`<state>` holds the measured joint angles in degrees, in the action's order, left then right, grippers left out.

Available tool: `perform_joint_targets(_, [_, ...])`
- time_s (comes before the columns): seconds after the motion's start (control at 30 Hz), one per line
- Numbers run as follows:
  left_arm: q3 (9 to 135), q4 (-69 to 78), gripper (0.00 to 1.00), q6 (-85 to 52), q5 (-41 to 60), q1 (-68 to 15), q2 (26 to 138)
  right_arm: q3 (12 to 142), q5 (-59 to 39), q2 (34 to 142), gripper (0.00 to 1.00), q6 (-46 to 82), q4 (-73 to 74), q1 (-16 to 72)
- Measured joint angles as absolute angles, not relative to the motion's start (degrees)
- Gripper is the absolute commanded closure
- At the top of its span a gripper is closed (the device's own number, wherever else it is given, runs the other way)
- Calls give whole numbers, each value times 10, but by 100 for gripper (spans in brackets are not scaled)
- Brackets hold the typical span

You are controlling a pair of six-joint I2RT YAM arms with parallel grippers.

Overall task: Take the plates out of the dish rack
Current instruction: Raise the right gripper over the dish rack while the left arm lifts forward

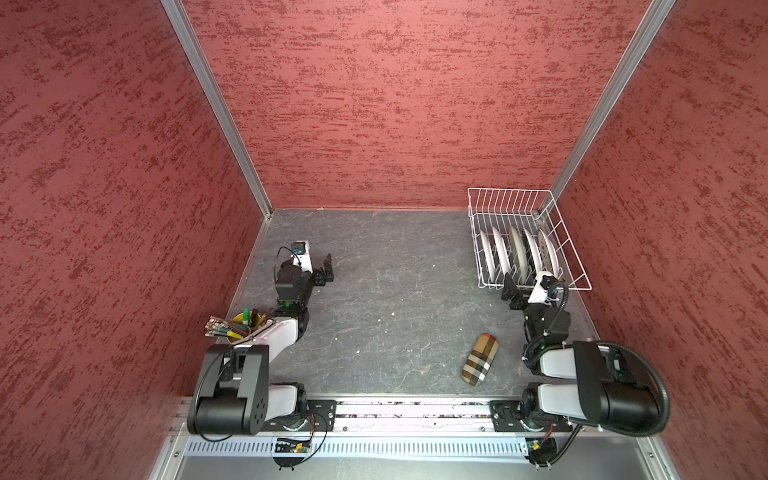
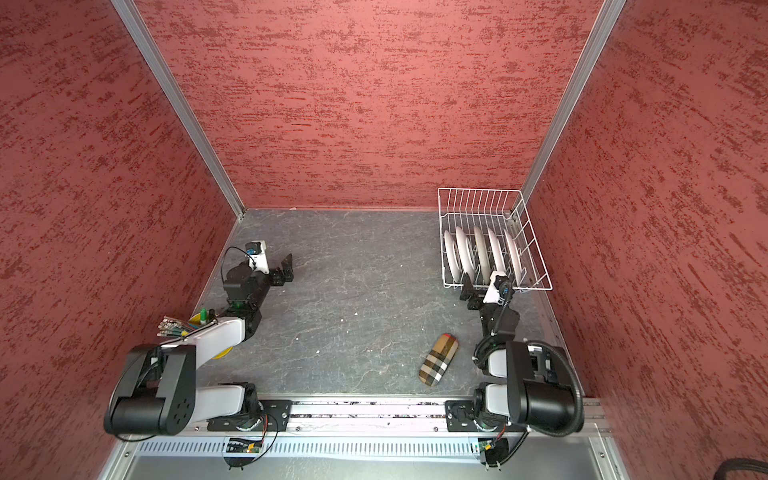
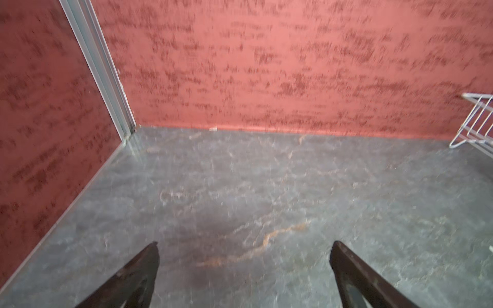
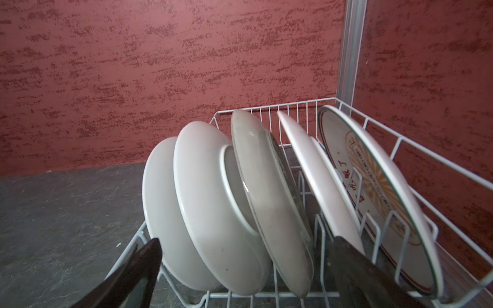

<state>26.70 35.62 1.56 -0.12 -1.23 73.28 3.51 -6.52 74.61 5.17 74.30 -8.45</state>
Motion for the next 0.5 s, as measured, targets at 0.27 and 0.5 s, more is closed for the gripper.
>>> perform_joint_targets(0.27, [324, 273, 1, 19, -85, -136, 709, 29, -1, 545, 1, 65, 595, -84])
perform_joint_targets(0.5, [372, 178, 1, -34, -83, -162, 703, 168, 86, 404, 1, 103, 261, -84])
